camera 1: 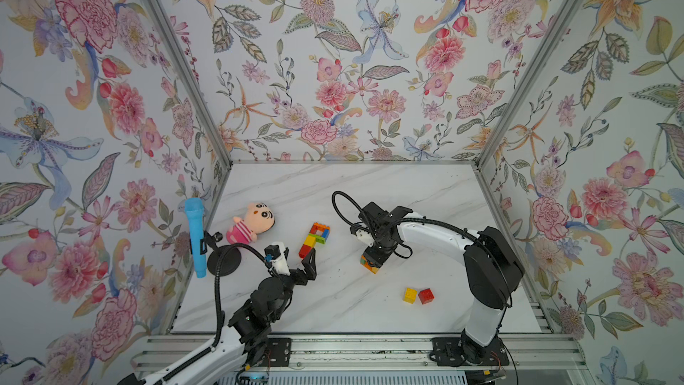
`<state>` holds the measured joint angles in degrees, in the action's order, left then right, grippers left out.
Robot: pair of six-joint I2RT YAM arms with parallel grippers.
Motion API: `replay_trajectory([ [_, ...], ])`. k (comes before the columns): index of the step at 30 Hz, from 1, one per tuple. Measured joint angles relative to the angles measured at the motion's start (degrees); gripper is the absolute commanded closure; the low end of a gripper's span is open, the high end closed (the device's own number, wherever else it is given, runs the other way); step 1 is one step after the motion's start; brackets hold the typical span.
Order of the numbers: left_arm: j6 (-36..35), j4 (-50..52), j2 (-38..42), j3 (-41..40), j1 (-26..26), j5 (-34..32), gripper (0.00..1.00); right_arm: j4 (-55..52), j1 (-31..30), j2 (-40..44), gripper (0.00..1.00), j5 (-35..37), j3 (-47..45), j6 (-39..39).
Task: Assemble the letter p with lego
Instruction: Assemble the lego brick with the lego brick, then move the lego brick at the center of the board.
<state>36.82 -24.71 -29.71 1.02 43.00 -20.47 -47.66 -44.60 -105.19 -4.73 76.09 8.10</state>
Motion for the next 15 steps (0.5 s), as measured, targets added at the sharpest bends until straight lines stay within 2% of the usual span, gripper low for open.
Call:
replay_trajectory([
  [9, 0.0, 0.3, -3.3, 0.0, -1.4, 0.4, 0.01, 0.0, 0.0, 1.0, 0.37, 1.6, -0.6, 0.9],
  [15, -0.6, 3.0, -7.6, 2.1, -4.6, 2.0, 0.01, 0.1, 0.3, 12.6, 0.27, 1.8, -4.7, -1.3],
])
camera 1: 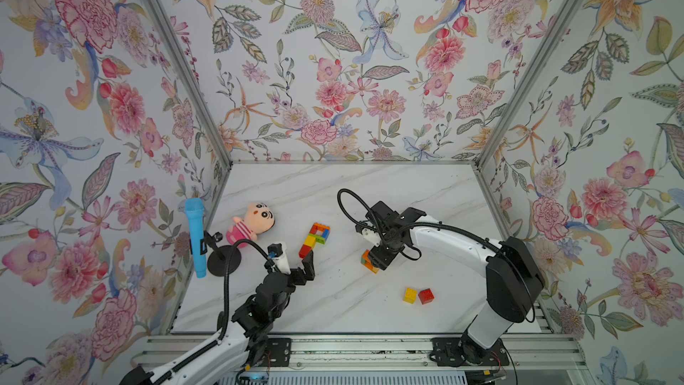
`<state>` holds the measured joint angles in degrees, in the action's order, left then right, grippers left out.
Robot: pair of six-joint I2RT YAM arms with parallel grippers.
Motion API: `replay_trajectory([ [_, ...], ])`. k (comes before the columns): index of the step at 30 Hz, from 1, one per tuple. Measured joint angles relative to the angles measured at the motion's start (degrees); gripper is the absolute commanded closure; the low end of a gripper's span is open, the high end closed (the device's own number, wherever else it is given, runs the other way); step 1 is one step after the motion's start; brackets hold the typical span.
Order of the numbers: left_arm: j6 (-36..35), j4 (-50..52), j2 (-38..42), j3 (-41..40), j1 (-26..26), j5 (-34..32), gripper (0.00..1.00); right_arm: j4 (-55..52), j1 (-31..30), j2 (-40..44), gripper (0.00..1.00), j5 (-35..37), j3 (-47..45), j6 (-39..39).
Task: Assemble the letter p with lego
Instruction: Move the lego brick at the center of the board.
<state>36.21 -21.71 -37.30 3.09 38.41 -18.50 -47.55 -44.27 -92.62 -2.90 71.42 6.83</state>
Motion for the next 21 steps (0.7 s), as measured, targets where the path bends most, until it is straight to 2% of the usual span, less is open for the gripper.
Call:
replay_trajectory([
  [5, 0.2, 2.2, -2.4, 4.3, -3.6, 3.2, 0.01, 3.5, 2.4, 13.7, 0.15, 1.8, -5.8, -6.7],
  [6, 0.2, 2.3, -2.4, 4.6, -4.0, 3.5, 0.01, 4.1, 2.9, 15.5, 0.01, 2.4, -7.2, -8.4],
  [9, 0.1, 3.0, -2.0, 5.0, -4.7, 4.7, 0.01, 5.5, 5.5, 20.5, 0.00, 3.9, -12.9, -13.6],
  [14, -1.0, 4.0, 0.4, 5.0, -6.3, 5.0, 0.01, 7.5, 13.7, 26.8, 0.00, 4.3, -21.0, -21.4],
  [21, -1.8, 3.7, 1.0, 4.1, -7.2, 5.5, 0.01, 9.7, 16.9, 33.2, 0.00, 4.5, -23.8, -31.4],
])
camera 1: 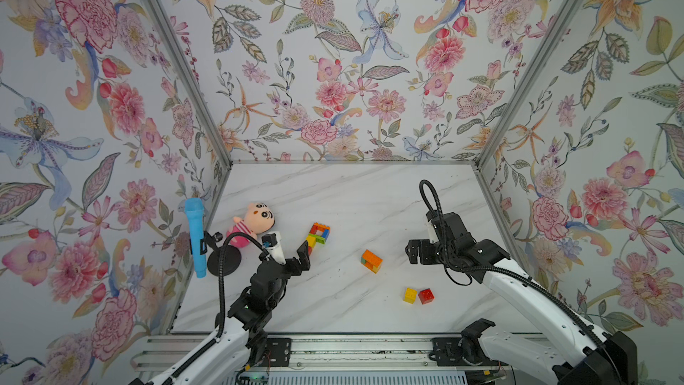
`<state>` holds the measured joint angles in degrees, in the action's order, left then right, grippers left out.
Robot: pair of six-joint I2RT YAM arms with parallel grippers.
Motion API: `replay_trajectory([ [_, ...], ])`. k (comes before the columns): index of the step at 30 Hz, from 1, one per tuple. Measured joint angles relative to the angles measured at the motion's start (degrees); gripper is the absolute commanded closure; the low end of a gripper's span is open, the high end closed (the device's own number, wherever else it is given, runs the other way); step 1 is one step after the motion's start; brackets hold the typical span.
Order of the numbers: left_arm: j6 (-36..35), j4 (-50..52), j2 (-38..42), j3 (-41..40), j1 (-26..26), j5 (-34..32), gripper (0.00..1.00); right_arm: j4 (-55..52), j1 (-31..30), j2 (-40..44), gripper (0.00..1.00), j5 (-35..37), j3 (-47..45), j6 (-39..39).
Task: Assemble the letter p with lego
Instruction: Move the lego brick at the center of the board.
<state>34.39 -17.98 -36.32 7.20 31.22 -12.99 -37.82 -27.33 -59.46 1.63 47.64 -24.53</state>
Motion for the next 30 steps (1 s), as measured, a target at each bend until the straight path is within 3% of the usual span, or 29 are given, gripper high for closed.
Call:
replay_trajectory([
  [3, -1.0, 0.4, 0.8, -0.4, 0.0, 0.4, 0.01, -0.8, 1.3, 0.1, 0.04, -0.5, -0.2, -4.1],
  [6, -2.3, 1.2, 2.9, -0.8, 0.0, 0.4, 0.01, -1.9, -1.6, 2.7, 0.10, 0.0, -2.4, -10.2],
  [9, -3.3, 1.7, 5.8, -1.8, 0.0, 0.4, 0.01, -5.1, -9.5, 6.4, 0.21, 2.5, -4.0, -18.4],
  [13, -4.2, 2.1, 9.9, -3.6, 0.0, 0.4, 0.01, -7.8, -21.4, 8.3, 0.21, 5.6, -4.7, -31.1],
  [19, -5.1, 3.0, 14.2, -5.4, 0.0, 0.3, 0.01, -12.4, -34.1, -0.2, 0.25, 10.0, -4.7, -45.6],
  [27, -5.1, 3.4, 17.0, -5.8, 0.0, 0.4, 0.01, -13.5, -34.9, -3.0, 0.40, 12.3, -4.8, -51.9],
  [30, -5.1, 3.7, 17.2, -5.9, 0.0, 0.4, 0.01, -11.7, -34.9, -3.8, 0.41, 12.3, -6.0, -53.0],
])
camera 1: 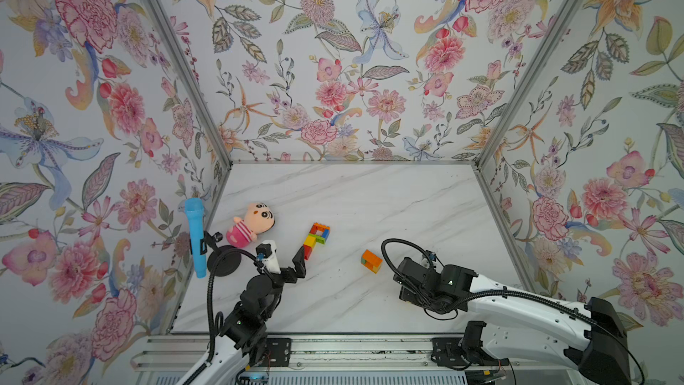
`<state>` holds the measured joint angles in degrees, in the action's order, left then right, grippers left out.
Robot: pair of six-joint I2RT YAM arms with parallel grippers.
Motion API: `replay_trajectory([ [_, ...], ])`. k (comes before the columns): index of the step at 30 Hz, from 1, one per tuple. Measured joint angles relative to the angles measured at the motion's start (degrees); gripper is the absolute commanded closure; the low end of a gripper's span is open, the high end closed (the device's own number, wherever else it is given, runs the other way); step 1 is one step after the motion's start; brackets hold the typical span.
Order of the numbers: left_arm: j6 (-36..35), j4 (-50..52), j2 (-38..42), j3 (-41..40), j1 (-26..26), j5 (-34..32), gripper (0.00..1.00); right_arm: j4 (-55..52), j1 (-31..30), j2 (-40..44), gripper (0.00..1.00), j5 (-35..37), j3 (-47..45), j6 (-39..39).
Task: Assemble the letter p with lego
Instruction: Move the lego brick at the center of the board.
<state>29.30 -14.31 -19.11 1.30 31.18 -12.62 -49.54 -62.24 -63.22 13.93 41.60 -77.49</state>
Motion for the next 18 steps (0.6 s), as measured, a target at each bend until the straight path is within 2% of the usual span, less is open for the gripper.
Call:
replay_trajectory([
  [5, 0.0, 0.4, 0.5, -0.2, 0.0, 0.0, 0.01, 1.8, 0.0, -3.5, 0.41, -0.2, -2.2, -1.3],
  [6, 0.0, 0.4, 0.7, -0.2, 0.0, 0.0, 0.01, 2.0, 0.0, -4.2, 0.47, -0.2, -2.2, -1.4],
  [7, 0.0, 0.4, 0.8, -0.2, 0.0, 0.0, 0.01, 2.4, 0.2, -4.8, 0.49, -0.2, -2.3, -1.4],
  [13, 0.0, 0.4, 0.8, -0.2, 0.0, 0.0, 0.01, 4.4, 0.9, -7.5, 0.53, 0.1, -2.4, -1.2],
  [18, 0.0, 0.7, 1.0, -0.2, 0.0, 0.0, 0.01, 5.3, 1.2, -11.6, 0.69, 0.0, -2.0, -0.2],
])
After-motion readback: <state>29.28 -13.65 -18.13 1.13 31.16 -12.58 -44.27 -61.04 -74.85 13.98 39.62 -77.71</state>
